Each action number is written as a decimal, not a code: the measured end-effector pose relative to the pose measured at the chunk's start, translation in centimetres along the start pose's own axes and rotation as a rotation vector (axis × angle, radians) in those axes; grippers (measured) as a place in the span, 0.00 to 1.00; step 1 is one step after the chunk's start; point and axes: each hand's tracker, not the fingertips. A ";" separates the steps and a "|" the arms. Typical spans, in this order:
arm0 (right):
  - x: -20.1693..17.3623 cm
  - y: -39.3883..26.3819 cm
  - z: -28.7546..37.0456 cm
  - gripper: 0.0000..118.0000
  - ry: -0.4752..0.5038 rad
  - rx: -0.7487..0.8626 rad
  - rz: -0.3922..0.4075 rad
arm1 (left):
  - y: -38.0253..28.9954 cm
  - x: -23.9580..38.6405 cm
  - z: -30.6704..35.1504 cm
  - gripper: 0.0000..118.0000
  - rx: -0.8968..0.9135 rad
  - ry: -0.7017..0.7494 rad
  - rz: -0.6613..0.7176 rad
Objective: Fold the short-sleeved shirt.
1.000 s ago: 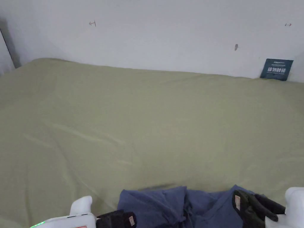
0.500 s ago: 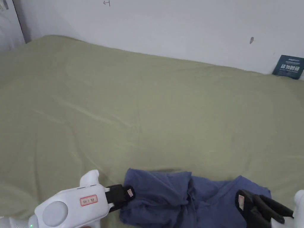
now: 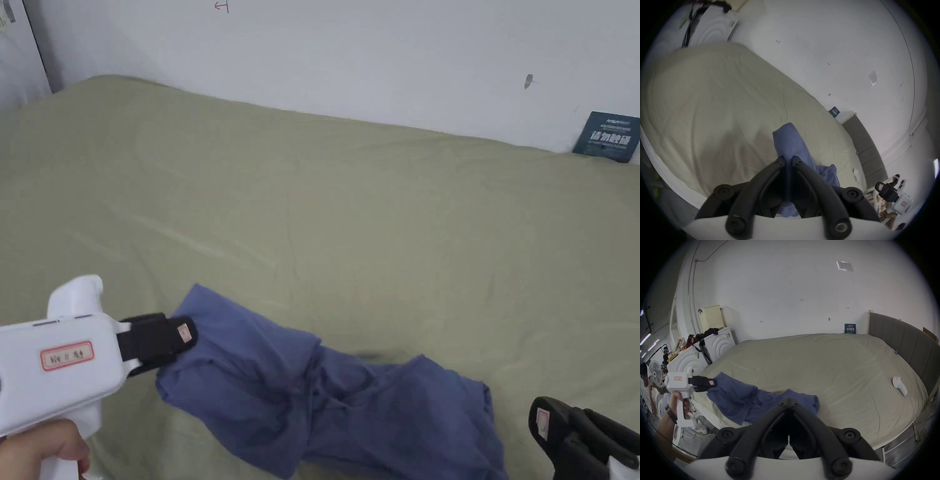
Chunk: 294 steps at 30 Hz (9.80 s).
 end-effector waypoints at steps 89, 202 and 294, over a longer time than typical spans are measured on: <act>12.1 -9.1 -24.5 0.01 0.717 -0.478 -0.626 | -10.0 0.9 -14.1 1.00 -0.316 -0.308 0.155; 0.8 6.1 1.8 1.00 -0.322 0.418 0.052 | -4.0 21.9 8.0 1.00 0.554 0.233 -0.578; -0.4 10.9 2.9 1.00 -0.262 0.393 0.029 | -1.0 23.7 6.0 1.00 0.463 0.167 -0.563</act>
